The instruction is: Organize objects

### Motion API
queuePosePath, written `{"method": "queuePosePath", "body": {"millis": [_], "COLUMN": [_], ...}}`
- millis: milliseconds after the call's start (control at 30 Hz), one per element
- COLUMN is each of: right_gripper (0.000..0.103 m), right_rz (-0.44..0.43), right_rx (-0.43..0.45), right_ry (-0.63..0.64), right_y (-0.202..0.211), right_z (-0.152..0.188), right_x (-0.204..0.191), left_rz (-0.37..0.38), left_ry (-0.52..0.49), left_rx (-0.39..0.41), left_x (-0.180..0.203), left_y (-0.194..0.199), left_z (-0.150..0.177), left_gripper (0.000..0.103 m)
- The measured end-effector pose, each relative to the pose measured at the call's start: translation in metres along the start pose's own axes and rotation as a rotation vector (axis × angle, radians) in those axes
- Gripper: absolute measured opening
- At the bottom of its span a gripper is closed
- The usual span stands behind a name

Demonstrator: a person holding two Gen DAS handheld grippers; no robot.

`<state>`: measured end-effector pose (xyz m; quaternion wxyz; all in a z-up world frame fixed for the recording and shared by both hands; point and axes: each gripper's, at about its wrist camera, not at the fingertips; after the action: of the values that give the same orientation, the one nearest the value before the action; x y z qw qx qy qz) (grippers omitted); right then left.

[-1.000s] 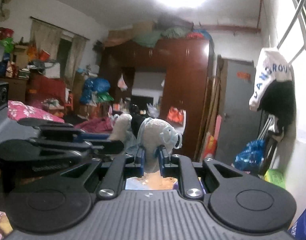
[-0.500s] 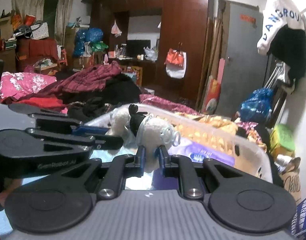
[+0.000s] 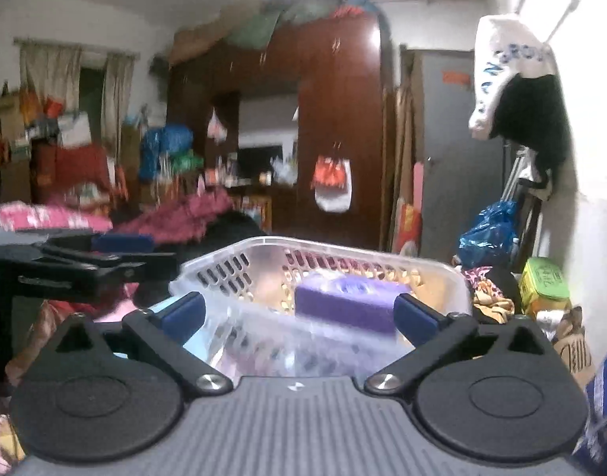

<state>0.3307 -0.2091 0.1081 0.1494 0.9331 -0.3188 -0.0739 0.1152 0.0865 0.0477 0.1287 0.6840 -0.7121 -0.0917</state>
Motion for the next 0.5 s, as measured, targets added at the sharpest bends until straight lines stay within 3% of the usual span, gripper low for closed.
{"method": "queuePosePath", "body": {"millis": [167,267,367,400,500], "right_gripper": [0.103,0.103,0.103,0.101,0.082], "right_rz": [0.024,0.008,0.027,0.034,0.021], "right_rx": [-0.086,-0.158,-0.209,-0.225,-0.255], "right_ry": [-0.067,-0.061,-0.033,-0.027,-0.027], "right_y": [-0.008,-0.033,-0.052,-0.058,-0.067], "right_z": [0.042,0.046,0.048,0.050,0.057], "right_x": [0.005,0.000,-0.007,-0.009,-0.012], "left_rz": [0.051,0.089,0.078,0.079,0.083], "left_ry": [0.071,0.110,0.105,0.107,0.104], "left_rx": [-0.114,-0.171,-0.204,-0.207,-0.229], "left_x": [0.002,0.003,0.008,0.010,0.014], "left_y": [-0.033,-0.059,-0.071,-0.073,-0.079], "left_z": [0.024,0.028,0.033,0.033,0.038], "left_gripper": [0.082,0.082,0.082,0.082,0.068]}}
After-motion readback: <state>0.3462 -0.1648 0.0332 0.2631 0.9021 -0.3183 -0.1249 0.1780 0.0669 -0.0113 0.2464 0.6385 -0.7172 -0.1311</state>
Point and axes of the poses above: each gripper's, at about its wrist camera, not at the fingertips, and y roughly against the way its jaws point, x to its right, z to its underside, and after that the axes turned 6 degrees about -x, right-handed
